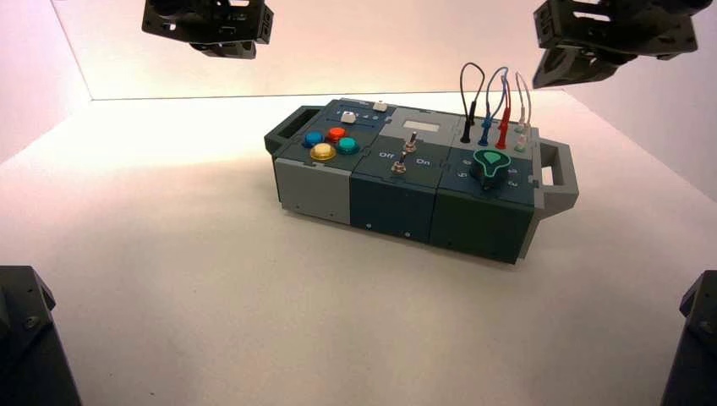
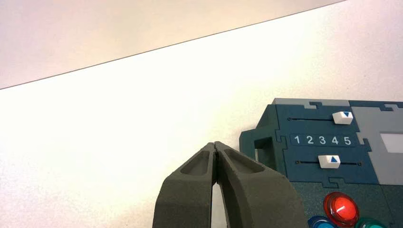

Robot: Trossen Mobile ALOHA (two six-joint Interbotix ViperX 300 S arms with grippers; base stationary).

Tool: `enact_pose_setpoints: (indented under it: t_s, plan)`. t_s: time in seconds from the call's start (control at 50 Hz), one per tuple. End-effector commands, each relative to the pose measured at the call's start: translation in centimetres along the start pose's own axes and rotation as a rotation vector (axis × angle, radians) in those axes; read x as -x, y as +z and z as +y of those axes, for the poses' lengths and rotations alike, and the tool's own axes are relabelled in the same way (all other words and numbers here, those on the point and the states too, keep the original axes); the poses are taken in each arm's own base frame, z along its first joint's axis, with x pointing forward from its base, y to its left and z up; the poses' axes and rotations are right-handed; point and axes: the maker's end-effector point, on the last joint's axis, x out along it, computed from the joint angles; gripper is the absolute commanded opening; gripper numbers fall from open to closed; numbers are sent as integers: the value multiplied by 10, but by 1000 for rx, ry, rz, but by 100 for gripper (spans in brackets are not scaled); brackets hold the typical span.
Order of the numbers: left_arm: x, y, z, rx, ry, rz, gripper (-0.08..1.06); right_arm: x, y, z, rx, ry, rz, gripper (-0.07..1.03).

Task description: Pull the red wire.

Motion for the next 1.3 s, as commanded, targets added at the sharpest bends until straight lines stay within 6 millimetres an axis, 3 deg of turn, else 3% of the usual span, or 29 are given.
enact_pose_setpoints:
  t_s: [0.02, 0.6, 0.8, 1.02, 1.3]
  plan:
    - [1, 16, -2, -5, -4, -41, -3, 1, 13, 14, 37, 32, -27, -2]
    - [1, 18, -2, -5, -4, -44, -3, -11, -6, 27, 64, 73, 75, 5]
    - [1, 16, -2, -8, -4, -41, -3, -21, -15, 27, 67, 75, 129, 15]
    - [1, 16, -2, -7, -4, -40, -3, -33, -20, 26, 70, 71, 176, 15]
    - [1, 16, -2, -8, -4, -41, -3, -33, -20, 26, 80, 69, 174, 18]
